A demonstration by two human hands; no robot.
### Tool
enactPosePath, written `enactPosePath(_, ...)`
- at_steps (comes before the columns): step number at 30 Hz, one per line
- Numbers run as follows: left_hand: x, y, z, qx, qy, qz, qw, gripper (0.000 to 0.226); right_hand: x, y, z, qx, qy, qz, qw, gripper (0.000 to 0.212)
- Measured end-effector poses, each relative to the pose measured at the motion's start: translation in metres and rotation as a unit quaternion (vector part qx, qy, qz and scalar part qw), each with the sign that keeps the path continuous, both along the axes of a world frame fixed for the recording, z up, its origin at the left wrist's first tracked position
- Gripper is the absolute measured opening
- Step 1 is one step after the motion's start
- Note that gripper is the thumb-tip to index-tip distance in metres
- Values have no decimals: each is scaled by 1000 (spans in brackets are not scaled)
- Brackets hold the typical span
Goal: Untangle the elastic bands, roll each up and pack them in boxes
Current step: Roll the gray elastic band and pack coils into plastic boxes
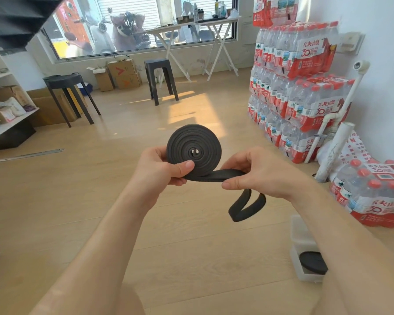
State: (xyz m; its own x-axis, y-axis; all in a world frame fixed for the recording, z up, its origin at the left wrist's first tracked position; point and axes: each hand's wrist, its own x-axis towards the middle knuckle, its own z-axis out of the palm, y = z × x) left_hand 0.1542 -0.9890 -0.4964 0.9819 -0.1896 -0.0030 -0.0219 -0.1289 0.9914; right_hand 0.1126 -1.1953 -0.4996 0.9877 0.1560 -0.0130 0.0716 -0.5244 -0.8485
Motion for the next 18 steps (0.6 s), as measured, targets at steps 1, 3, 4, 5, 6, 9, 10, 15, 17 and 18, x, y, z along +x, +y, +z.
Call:
enactPosePath(1, 0, 2, 0, 4, 4, -4, 1000, 14, 0, -1, 0, -5, -6, 0, 1000, 21)
enactPosePath(3, 1, 4, 1, 20, 4, -18, 1000, 16, 0, -3, -1, -2, -18, -3, 1000, 17)
enactPosePath(4, 1, 5, 1, 31, 2, -25, 999, 16, 1, -3, -2, 2, -24, -5, 1000, 16)
enactPosePath(5, 1, 4, 1, 40, -3, -31, 999, 17, 2, -3, -3, 8, -28, -7, 1000, 15)
enactPosePath(6, 1, 4, 1, 49, -8, -36, 998, 18, 2, -3, -4, 16, -33, -8, 999, 16)
enactPosePath(9, 1, 4, 2, 84, -26, -46, 995, 20, 3, -2, -6, 50, -32, -1, 998, 20)
enactPosePath(10, 1, 4, 2, 99, -33, -48, 993, 20, 3, -2, -6, 53, -30, 3, 998, 22)
enactPosePath(15, 0, 0, 2, 174, -61, -42, 982, 24, 0, -1, -5, 54, -11, 1, 998, 38)
enactPosePath(17, 0, -1, 1, 194, -69, -38, 978, 23, 0, 2, -7, 62, -7, -4, 998, 38)
enactPosePath(18, 0, -1, 1, 202, -70, -37, 976, 22, 1, 3, -8, 66, -6, -9, 998, 36)
